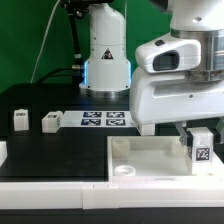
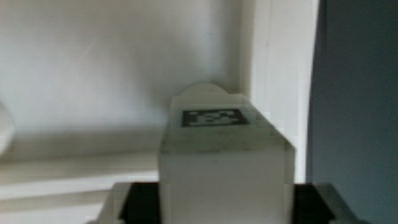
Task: Assemble one leg
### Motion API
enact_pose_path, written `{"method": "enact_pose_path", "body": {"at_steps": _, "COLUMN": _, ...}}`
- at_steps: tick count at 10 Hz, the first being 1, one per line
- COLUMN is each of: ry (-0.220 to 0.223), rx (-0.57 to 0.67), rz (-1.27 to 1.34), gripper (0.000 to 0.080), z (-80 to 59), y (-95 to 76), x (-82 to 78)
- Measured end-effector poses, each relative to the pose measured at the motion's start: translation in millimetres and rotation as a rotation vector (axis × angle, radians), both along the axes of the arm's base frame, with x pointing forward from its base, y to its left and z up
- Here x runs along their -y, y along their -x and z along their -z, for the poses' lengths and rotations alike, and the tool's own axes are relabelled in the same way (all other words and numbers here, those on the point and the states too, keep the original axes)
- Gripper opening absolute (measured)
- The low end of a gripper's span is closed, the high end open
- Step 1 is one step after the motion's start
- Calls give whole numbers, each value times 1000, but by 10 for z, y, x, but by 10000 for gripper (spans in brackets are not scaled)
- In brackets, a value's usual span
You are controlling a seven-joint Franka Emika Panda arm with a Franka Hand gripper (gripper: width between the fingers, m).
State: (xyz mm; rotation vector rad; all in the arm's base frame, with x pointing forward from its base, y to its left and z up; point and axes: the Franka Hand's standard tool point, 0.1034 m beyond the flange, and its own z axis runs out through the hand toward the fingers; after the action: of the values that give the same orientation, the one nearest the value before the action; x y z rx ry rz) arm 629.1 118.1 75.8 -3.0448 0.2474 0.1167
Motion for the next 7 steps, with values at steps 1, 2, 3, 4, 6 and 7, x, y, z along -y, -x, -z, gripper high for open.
{"method": "enact_pose_path", "body": {"at_steps": 1, "ry": 8, "rx": -7, "rz": 149, "gripper": 294, "z": -5, "y": -15, "x": 8}}
{"method": "enact_pose_path", "body": {"at_steps": 2, "ry": 9, "rx": -9, "rz": 263, "gripper": 294, "z": -5, "y": -30, "x": 13}}
{"method": "enact_pose_path", "body": {"at_steps": 3, "ry": 11, "rx": -19, "rz": 434, "gripper": 294, "z": 3, "y": -37, "x": 25}}
{"method": "enact_pose_path", "body": {"at_steps": 4, "ry": 10, "rx": -29, "rz": 541, "gripper": 294, "z": 2, "y": -40, "x": 28}}
{"method": "enact_pose_path", "body": {"at_steps": 6, "ry": 30, "rx": -54, "rz": 740, "gripper": 294, "z": -1, "y": -23, "x": 5}}
{"method": "enact_pose_path", "body": {"at_steps": 7, "ry": 41, "rx": -66, "rz": 868, "gripper": 294, "z": -4, "y": -24, "x": 4}}
